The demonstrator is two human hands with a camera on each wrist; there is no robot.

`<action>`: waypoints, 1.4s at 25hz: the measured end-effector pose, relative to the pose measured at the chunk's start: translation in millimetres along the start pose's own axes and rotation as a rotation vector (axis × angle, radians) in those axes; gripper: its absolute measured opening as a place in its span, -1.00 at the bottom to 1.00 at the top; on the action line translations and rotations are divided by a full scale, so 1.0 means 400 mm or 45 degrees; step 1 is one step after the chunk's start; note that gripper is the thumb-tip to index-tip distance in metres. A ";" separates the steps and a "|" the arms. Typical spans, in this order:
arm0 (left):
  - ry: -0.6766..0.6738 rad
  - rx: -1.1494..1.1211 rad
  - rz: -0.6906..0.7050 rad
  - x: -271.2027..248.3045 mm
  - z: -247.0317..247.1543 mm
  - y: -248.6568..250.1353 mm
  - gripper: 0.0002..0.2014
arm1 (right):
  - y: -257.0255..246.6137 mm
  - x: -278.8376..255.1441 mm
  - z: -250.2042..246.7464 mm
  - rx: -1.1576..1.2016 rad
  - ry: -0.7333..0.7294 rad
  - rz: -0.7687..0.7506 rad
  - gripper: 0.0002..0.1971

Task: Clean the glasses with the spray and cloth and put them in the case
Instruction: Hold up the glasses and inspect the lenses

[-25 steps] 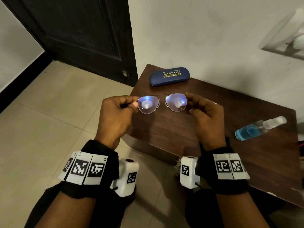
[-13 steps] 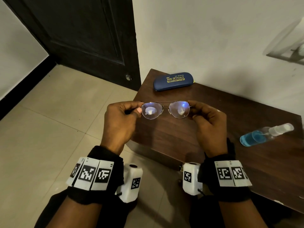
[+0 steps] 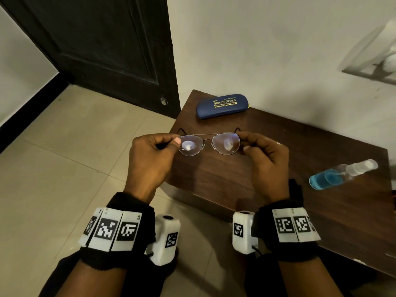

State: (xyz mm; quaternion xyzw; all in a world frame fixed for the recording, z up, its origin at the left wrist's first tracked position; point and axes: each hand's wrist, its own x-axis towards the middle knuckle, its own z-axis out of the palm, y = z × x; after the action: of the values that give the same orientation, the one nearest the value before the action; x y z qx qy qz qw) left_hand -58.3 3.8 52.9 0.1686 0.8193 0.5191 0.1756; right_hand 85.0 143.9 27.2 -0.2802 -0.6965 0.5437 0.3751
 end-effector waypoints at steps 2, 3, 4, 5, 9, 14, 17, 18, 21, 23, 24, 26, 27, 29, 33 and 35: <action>0.035 -0.032 -0.065 0.001 0.001 0.004 -0.75 | -0.002 0.001 0.000 -0.011 0.043 0.000 -0.77; 0.052 -0.048 -0.085 0.003 0.000 0.002 -0.67 | -0.004 0.001 0.001 -0.041 0.065 0.007 -0.75; 0.066 -0.047 -0.085 0.004 -0.001 0.000 -0.66 | -0.006 0.000 0.004 -0.068 0.077 0.026 -0.75; 0.073 -0.025 -0.069 0.002 -0.002 -0.001 -0.68 | -0.008 -0.001 0.006 -0.066 0.082 0.044 -0.81; 0.127 0.059 0.018 0.000 -0.006 0.002 -0.86 | -0.008 0.001 0.004 0.022 0.049 0.144 -0.62; 0.210 0.040 0.045 0.006 -0.009 0.001 -0.72 | 0.009 -0.001 0.009 -0.026 0.031 0.159 -0.75; 0.174 0.083 0.116 0.003 -0.006 -0.004 -0.89 | 0.014 -0.005 0.007 -0.214 0.097 0.038 -0.82; 0.169 0.066 0.133 0.001 -0.006 -0.005 -0.90 | 0.013 -0.006 0.006 -0.256 0.119 -0.008 -0.83; 0.172 0.059 0.174 -0.001 -0.005 -0.009 -0.91 | 0.016 -0.007 0.003 -0.341 0.133 -0.088 -0.81; 0.186 0.055 0.170 0.000 -0.002 -0.009 -0.91 | 0.023 -0.006 0.004 -0.362 0.145 -0.084 -0.83; 0.189 0.050 0.169 0.000 0.000 -0.009 -0.91 | 0.025 -0.005 0.004 -0.368 0.150 -0.076 -0.83; 0.190 0.047 0.167 0.000 0.001 -0.007 -0.90 | 0.026 -0.003 0.004 -0.369 0.148 -0.055 -0.84; 0.192 0.048 0.165 0.000 0.001 -0.007 -0.90 | 0.024 -0.002 0.004 -0.367 0.141 -0.048 -0.84; 0.194 0.054 0.158 0.000 -0.002 -0.003 -0.90 | 0.020 -0.002 0.004 -0.338 0.129 -0.037 -0.84; 0.181 0.072 0.153 0.001 -0.003 0.002 -0.90 | 0.011 -0.002 0.001 -0.224 0.147 -0.003 -0.83; 0.173 0.083 0.168 0.001 -0.001 0.001 -0.91 | 0.011 -0.001 -0.001 -0.199 0.152 0.008 -0.84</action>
State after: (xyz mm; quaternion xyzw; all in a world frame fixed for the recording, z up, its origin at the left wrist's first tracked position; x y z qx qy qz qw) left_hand -58.9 3.8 53.3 0.1921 0.8331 0.5127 0.0794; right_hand 85.4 145.1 22.9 -0.3425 -0.7123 0.4713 0.3914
